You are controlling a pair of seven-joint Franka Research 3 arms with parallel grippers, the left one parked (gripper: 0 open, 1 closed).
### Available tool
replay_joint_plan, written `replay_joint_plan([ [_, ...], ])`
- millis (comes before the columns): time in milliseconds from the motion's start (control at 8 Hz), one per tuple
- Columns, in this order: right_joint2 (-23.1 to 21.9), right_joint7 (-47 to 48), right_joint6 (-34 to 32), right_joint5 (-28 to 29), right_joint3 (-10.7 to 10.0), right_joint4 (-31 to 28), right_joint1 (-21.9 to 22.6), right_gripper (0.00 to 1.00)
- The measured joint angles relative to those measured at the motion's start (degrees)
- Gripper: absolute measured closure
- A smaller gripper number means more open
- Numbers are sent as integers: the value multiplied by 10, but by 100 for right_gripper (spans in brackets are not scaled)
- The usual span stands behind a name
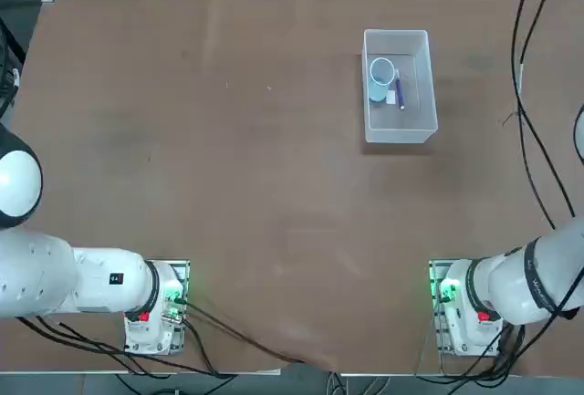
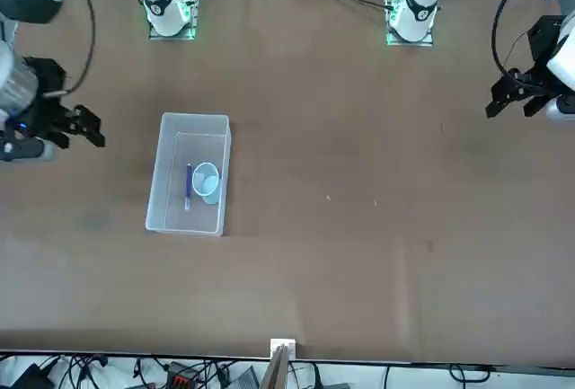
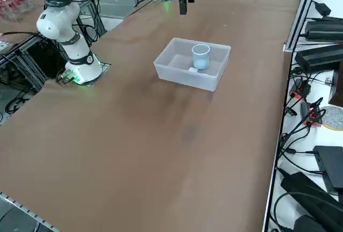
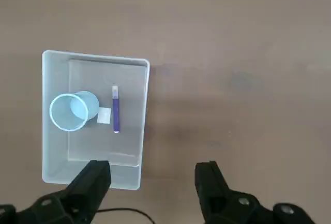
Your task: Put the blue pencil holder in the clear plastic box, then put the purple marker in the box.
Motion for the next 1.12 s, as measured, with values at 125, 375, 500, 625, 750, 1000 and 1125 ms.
replay_joint_plan([
  [125, 0, 0, -4, 0, -2, 8, -3, 0],
  [375, -4, 0, -8, 1, 26, 17, -48, 0],
  [500, -11, -1, -10, 1, 64, 17, -90, 0],
  [625, -21, -2, -18, 1, 96, 16, -126, 0],
  [750, -31, -2, -29, 1, 113, 12, -148, 0],
  [1000, -58, -3, -36, 1, 138, -15, -178, 0],
  [1125, -71, -3, -36, 1, 149, -32, -187, 0],
])
